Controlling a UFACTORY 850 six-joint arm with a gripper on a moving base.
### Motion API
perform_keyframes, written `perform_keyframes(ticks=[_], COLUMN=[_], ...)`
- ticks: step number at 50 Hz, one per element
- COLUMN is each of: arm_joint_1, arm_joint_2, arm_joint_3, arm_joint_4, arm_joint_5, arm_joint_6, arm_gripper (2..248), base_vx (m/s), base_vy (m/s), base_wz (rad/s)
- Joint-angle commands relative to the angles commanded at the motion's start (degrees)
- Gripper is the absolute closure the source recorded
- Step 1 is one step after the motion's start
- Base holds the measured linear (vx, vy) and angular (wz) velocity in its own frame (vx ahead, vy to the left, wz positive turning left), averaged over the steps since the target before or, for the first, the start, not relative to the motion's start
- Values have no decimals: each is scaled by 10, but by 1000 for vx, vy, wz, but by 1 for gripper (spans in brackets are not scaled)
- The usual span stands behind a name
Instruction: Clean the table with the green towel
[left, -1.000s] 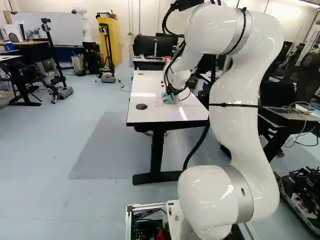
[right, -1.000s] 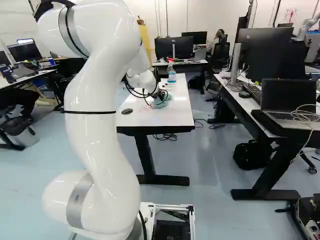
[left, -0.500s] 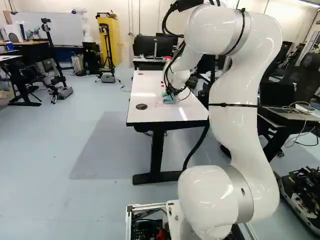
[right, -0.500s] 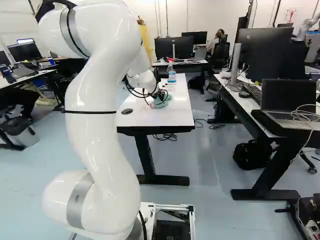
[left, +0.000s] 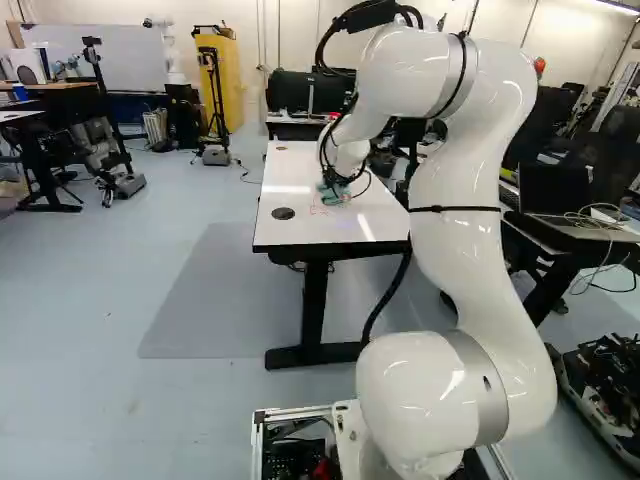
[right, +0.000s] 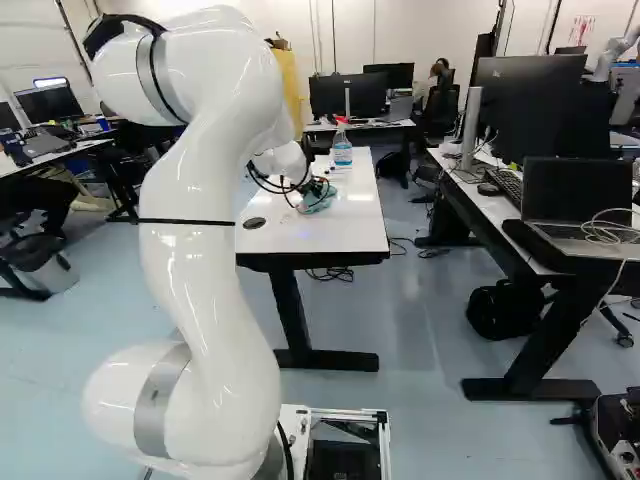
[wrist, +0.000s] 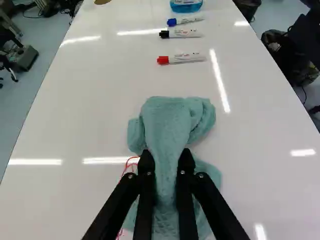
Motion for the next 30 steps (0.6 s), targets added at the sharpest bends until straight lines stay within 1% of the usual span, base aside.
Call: perform_keyframes(ticks=[17,30], arm_joint_1=[25,45], arm_joint_2=[-2,3], arm_joint_3=[-2,4], arm_joint_4=[0,0], arm_joint_5=[0,0], arm_joint_6=[0,0], arm_gripper=[202,202], base_vx=[0,0], base_vy=[0,0], base_wz=[0,0])
